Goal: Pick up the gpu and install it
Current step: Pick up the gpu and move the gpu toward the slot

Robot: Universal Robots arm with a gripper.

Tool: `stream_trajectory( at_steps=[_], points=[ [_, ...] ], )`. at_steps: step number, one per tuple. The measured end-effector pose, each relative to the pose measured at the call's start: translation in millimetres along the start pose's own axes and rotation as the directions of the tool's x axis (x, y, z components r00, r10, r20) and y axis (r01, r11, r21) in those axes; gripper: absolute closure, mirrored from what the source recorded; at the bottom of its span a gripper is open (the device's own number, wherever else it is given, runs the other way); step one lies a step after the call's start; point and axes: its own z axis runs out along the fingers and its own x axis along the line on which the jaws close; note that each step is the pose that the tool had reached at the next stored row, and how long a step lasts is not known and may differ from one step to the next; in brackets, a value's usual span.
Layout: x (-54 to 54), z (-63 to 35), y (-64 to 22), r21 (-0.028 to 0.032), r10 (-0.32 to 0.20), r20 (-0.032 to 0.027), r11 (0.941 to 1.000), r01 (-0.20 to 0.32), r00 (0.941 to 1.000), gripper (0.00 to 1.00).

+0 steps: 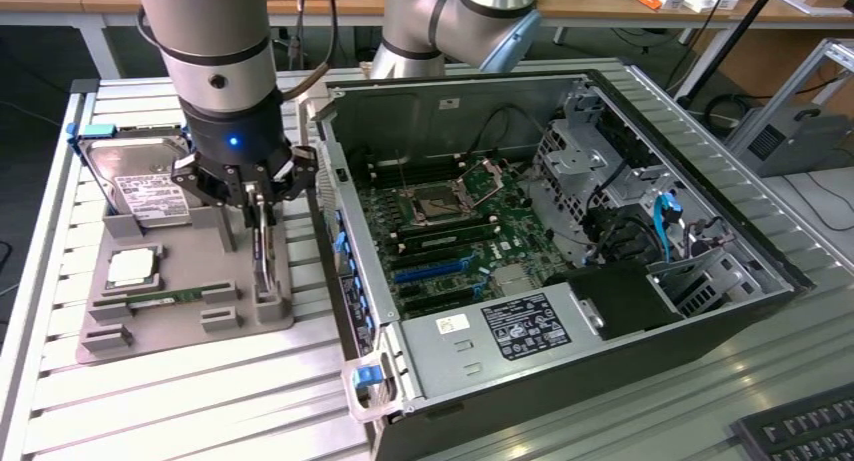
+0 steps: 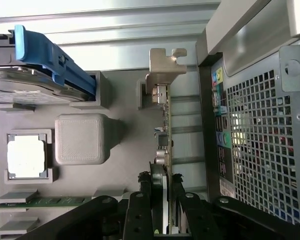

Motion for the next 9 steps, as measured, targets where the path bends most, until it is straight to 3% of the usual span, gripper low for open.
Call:
stream_trajectory(
  at_steps=[9],
  points=[
    [-0.1,-4.8,0.4,-0.0079,0.000,-0.0006,1.0000,0.000,1.0000,0.73]
  ],
)
